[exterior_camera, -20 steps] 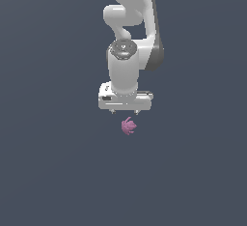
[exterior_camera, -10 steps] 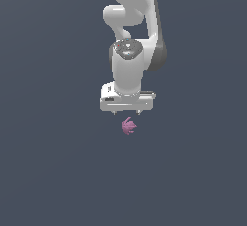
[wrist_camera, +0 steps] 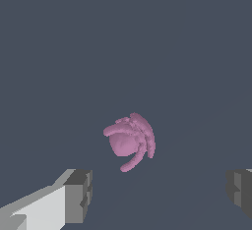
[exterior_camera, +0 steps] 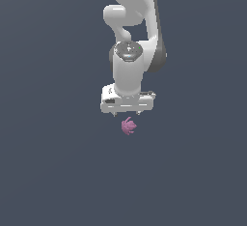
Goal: Pick up the object and move it to a goal position.
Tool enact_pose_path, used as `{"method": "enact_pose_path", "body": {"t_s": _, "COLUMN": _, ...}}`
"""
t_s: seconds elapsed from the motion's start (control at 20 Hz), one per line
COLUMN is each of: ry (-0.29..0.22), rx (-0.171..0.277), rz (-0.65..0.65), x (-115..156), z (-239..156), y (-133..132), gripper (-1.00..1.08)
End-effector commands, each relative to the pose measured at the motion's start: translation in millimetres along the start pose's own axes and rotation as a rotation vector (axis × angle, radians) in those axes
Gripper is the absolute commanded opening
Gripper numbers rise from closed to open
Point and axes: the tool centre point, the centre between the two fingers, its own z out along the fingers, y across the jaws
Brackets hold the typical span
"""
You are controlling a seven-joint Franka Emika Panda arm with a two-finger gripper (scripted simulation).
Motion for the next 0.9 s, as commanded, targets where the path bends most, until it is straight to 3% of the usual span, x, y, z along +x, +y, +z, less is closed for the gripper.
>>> {"method": "enact_pose_path", "body": {"t_s": 0.0, "ry": 0.000, "rx": -0.001, "rz": -0.030, "x": 0, "z": 5, "y": 0, "gripper": 1.00}}
{"method": "enact_pose_path", "body": {"t_s": 0.85, "ry": 0.001, "rx": -0.003, "rz": -0.379, "x": -3, "z": 59, "y": -8, "gripper": 1.00}}
